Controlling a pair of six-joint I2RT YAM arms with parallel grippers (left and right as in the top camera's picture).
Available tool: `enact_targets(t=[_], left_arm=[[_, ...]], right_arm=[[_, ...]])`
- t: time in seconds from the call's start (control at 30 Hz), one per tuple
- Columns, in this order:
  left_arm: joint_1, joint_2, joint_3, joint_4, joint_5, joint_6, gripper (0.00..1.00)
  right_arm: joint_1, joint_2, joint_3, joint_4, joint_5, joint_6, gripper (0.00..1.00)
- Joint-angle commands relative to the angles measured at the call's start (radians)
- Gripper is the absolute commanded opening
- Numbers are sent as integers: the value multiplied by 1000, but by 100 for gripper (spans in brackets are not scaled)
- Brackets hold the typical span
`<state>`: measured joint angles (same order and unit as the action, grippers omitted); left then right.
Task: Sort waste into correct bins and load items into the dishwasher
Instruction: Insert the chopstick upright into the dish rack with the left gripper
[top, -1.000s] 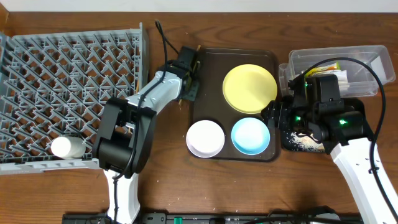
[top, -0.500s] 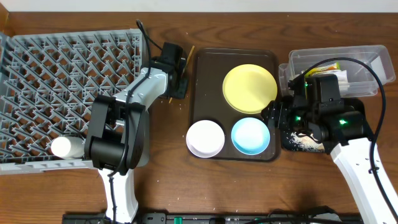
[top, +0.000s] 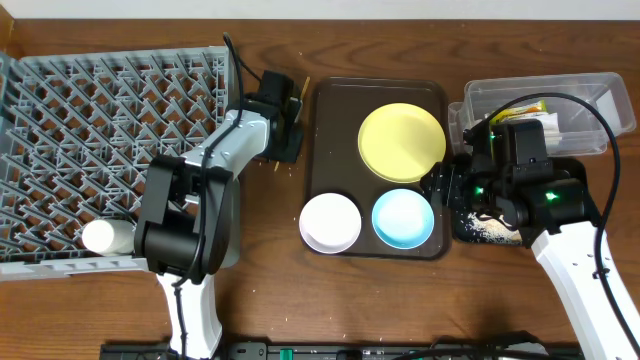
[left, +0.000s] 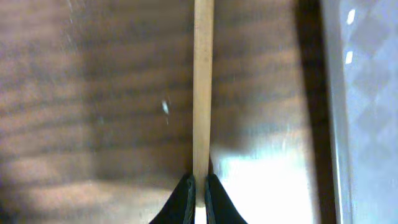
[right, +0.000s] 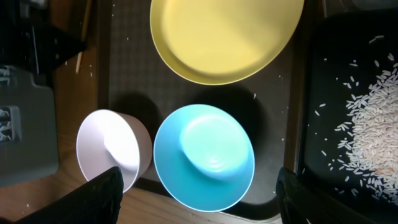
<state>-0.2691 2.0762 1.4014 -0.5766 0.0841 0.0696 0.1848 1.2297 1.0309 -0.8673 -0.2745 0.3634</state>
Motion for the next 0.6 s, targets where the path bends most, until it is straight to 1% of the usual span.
enact_targets(t=[0.0,0.17,0.3,0.4,0.5,0.57], left_arm=[[-3,-50,-9,-37,14,-47,7],[-1,-231,-8,-94,13,-85,8],[22,-378,-8,-152,8,-142,7],[55,-426,-8,-198,-57,-185,7],[101,-430,-9,-219,-135,-187,8],[137,-426,-22,-210,-157,-183,7]], right_arm=[[-7,1,-6,-1,-7,7,77],[-7,1,-6,0,-7,6,77],[-7,1,-6,-1,-7,6,77],[-7,1,-6,-1,-7,6,77],[-7,1,-6,-1,-7,6,77],[-7,1,-6,-1,-7,6,77]])
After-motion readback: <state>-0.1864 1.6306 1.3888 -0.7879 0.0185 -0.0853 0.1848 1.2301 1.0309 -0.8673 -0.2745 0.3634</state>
